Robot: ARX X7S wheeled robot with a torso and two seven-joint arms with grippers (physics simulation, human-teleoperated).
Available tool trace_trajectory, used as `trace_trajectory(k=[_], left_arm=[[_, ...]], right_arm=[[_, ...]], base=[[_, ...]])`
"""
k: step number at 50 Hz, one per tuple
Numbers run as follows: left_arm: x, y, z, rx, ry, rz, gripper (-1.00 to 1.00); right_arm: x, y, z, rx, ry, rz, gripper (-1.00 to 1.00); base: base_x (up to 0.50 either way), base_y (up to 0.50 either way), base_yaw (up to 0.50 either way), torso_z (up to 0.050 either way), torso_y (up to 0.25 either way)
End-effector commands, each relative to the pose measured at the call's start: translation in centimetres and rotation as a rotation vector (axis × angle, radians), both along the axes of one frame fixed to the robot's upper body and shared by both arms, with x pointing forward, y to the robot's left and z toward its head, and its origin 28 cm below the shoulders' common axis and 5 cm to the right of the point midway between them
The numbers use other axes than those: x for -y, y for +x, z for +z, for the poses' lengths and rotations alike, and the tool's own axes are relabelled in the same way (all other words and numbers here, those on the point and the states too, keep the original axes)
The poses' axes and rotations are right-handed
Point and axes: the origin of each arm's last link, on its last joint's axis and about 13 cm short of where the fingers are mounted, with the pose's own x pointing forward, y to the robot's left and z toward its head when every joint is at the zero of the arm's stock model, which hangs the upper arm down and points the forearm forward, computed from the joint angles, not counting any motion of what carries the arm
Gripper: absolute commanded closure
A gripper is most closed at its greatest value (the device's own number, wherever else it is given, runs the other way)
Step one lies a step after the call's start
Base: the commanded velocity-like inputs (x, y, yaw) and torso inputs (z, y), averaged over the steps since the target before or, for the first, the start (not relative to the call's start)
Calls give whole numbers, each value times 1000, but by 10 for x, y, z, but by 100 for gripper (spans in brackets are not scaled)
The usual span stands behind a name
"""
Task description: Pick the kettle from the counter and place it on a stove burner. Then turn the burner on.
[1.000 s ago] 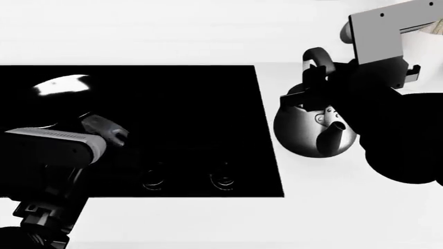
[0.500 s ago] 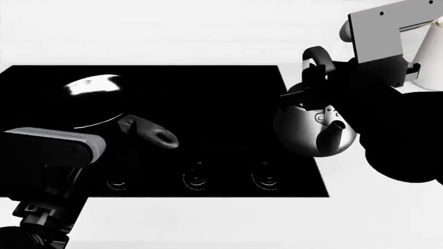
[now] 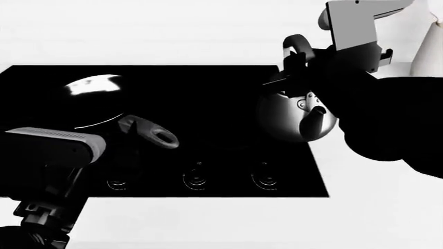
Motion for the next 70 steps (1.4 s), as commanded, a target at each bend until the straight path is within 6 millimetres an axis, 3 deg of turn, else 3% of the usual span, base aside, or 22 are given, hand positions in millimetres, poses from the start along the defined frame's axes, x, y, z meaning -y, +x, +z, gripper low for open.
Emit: trace_trajectory(k=[1, 31, 49, 54, 70], left_arm=[[-2, 0, -2, -1, -3, 6, -100], [-5, 2, -3, -7, -12, 9, -100], [-7, 2, -6, -9, -16, 21, -100], [-7, 2, -8, -15, -21, 20, -100], [-8, 3, -9, -19, -20, 22, -100]], right_arm=[[-12, 24, 18, 130, 17, 46, 100], [-43, 70, 6, 89, 55, 136, 100], [-52, 80, -18, -3, 72, 192, 100], [-53, 83, -15, 25, 131, 205, 100], [-54, 91, -44, -59, 105, 180, 100]], base=[[0, 0, 0, 0, 0], [0, 0, 0, 1, 2], [0, 0, 0, 1, 2], [0, 0, 0, 0, 2], [0, 0, 0, 1, 3]])
